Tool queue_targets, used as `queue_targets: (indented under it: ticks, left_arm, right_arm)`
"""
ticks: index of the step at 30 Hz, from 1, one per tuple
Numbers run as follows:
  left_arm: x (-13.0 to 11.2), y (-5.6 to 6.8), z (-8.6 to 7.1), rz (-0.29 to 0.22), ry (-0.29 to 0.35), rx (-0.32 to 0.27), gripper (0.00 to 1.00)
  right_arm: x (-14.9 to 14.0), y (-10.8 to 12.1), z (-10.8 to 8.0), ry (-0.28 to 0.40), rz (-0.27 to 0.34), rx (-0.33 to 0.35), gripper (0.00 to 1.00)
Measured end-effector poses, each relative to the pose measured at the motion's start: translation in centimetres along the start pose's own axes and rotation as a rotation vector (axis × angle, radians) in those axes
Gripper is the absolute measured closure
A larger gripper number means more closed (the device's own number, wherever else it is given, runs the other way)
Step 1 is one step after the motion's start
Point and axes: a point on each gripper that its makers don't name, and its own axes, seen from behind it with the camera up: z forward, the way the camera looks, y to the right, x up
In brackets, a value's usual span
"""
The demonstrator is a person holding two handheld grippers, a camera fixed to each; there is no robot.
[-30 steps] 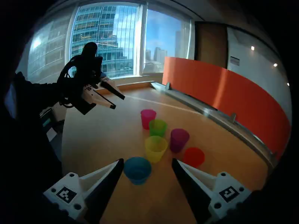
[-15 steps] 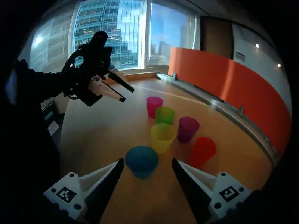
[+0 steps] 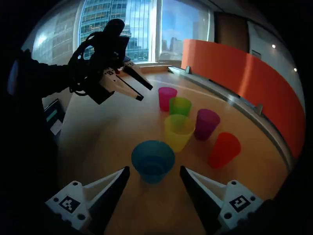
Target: Pour water
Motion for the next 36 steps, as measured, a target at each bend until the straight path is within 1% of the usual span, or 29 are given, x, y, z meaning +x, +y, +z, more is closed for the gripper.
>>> queue_targets:
  ticks: [8, 20, 26, 32, 34, 36]
  left_arm:
    - [-0.6, -0.3, 1.7, 0.002, -0.019, 0.009, 0.12]
    - [-0.6, -0.1, 3.5, 0.002, -0.021, 0.0, 0.12]
    - [-0.6, -0.2, 4.2, 0.009, -0.027, 0.003, 0.12]
    - [-0.5, -0.5, 5.0, 0.004, -0.03, 0.012, 0.12]
    - [-0.5, -0.7, 5.3, 0.0, -0.031, 0.017, 0.12]
    - [-0.5, -0.9, 5.6, -0.003, -0.033, 0.022, 0.12]
  right_arm:
    - [-0.8, -0.2, 1.8, -0.01, 0.005, 0.013, 0.01]
    - [-0.5, -0.5, 3.9, -0.003, 0.011, 0.032, 0.01]
    - [0.0, -0.6, 4.7, 0.008, 0.017, 0.037, 0.0]
    - [0.0, -0.8, 5.1, 0.014, 0.019, 0.043, 0.0]
    - [0.0, -0.7, 5.2, 0.013, 0.019, 0.043, 0.01]
    - [0.0, -0.6, 5.3, 0.013, 0.019, 0.041, 0.04]
